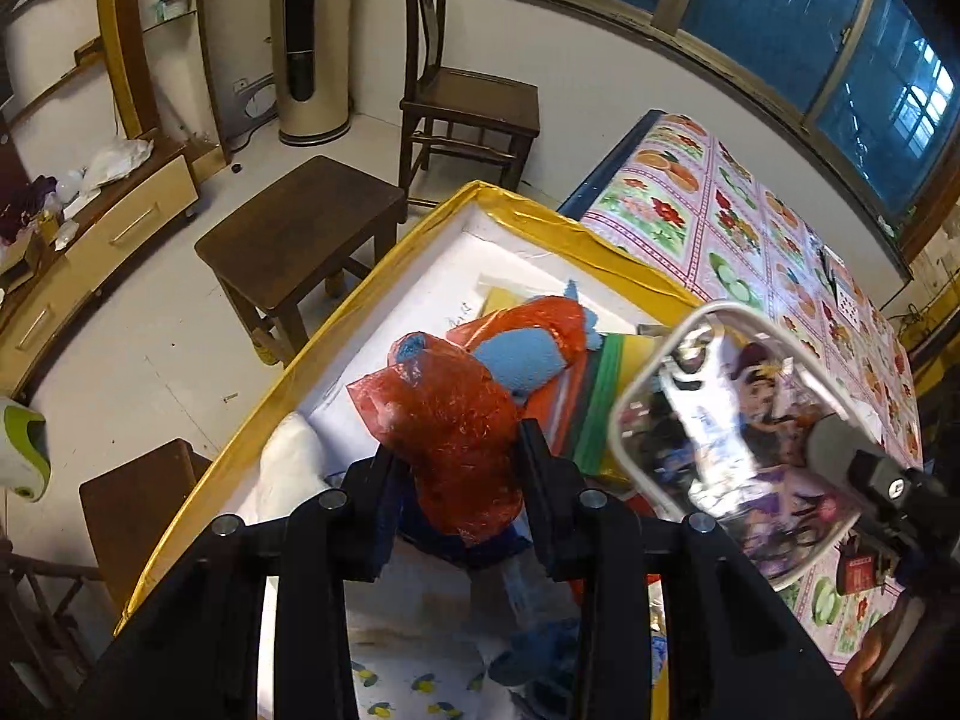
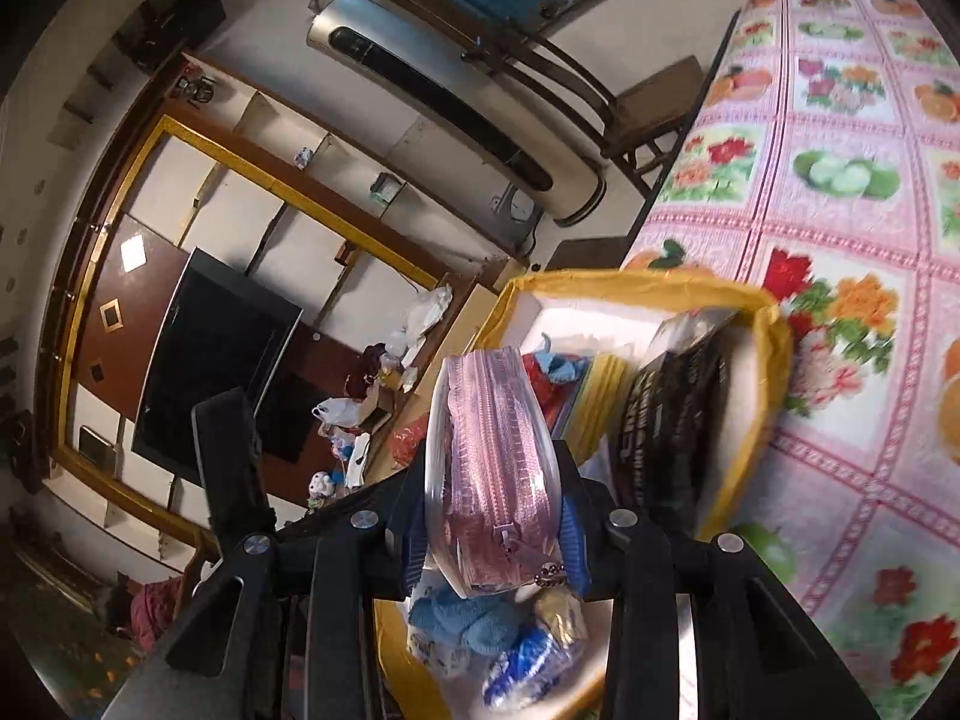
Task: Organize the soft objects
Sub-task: 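Lower the orange bag and pink pouch into the box and open both grippers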
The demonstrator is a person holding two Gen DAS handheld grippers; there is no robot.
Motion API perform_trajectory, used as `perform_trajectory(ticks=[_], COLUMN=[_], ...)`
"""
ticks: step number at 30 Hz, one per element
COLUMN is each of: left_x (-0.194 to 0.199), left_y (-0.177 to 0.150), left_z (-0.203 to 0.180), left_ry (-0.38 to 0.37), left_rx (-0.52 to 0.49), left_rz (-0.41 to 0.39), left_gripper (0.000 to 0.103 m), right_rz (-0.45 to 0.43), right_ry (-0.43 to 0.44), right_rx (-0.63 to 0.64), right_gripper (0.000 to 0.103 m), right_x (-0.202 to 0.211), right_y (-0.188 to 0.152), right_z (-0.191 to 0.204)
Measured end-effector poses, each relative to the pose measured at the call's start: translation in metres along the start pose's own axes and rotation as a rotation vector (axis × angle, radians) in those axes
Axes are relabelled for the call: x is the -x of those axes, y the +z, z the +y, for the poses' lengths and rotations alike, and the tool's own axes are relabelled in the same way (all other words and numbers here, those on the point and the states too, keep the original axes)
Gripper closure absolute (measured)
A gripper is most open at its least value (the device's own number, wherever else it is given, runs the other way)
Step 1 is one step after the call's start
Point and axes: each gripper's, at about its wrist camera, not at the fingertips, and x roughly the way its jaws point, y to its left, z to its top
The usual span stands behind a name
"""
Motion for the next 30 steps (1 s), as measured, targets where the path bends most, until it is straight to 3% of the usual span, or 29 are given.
perform_trajectory(ticks=[3, 5, 7, 8, 13, 20, 23, 26, 30], left_x=[-0.003, -0.005, -0.004, 0.0, 0.017, 0.034, 0.046, 0.058, 0.066], left_y=[-0.005, -0.008, -0.008, -0.008, -0.008, -0.03, -0.046, -0.064, -0.085], left_z=[0.006, 0.011, 0.014, 0.014, 0.013, -0.024, -0.045, -0.067, -0.098], left_ry=[0.011, 0.0, 0.013, 0.033, 0.034, 0.048, 0.029, 0.011, 0.013], left_rx=[0.034, 0.058, 0.074, 0.079, 0.103, 0.001, -0.037, -0.082, -0.159], left_rz=[-0.02, -0.011, -0.021, -0.039, -0.084, -0.134, -0.174, -0.215, -0.244], left_gripper=[0.066, 0.041, 0.03, 0.03, 0.028, 0.028, 0.028, 0.028, 0.028], right_rz=[0.025, 0.032, 0.012, -0.014, -0.113, -0.219, -0.257, -0.286, -0.294], right_ry=[-0.062, -0.101, -0.097, -0.098, -0.1, -0.094, -0.151, -0.241, -0.338], right_rx=[0.026, 0.058, 0.047, 0.044, 0.072, 0.06, 0.072, 0.113, 0.154], right_gripper=[0.063, 0.057, 0.045, 0.04, 0.036, 0.026, 0.024, 0.015, 0.015], right_x=[-0.024, -0.021, -0.005, 0.008, 0.071, 0.146, 0.167, 0.184, 0.189], right_y=[-0.012, -0.017, -0.018, -0.019, -0.033, -0.067, -0.083, -0.094, -0.107], right_z=[-0.002, -0.001, -0.003, -0.004, -0.005, -0.019, -0.02, -0.014, -0.008])
